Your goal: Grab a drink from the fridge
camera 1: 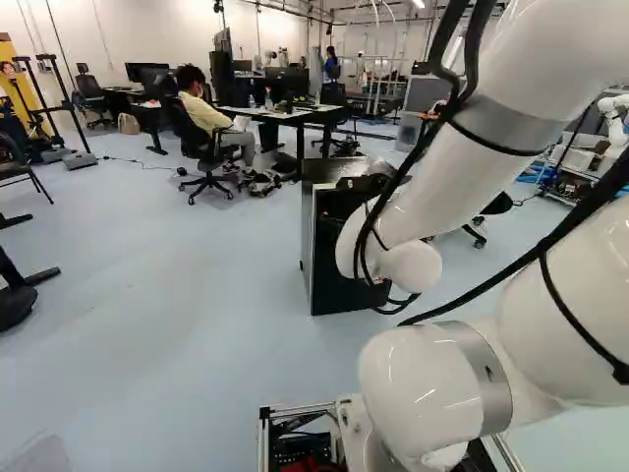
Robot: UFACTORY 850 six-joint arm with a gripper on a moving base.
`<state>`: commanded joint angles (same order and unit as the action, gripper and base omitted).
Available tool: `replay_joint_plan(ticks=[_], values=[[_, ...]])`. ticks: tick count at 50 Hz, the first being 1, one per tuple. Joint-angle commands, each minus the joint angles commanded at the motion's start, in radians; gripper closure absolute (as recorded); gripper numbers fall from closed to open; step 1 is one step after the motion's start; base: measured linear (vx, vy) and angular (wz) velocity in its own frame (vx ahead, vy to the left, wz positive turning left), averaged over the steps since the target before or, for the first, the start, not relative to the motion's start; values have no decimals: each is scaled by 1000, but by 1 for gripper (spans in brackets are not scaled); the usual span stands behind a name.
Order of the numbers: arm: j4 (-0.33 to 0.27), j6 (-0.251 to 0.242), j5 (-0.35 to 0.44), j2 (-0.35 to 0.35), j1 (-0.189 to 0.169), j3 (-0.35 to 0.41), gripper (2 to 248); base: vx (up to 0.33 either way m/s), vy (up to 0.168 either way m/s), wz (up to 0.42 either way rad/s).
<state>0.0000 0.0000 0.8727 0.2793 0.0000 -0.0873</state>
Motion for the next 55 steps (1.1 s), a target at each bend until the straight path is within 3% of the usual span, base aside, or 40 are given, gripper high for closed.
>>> replay_joint_plan(ticks=[55], values=[[0,0,0,0,0,0,3,41,26,-17]])
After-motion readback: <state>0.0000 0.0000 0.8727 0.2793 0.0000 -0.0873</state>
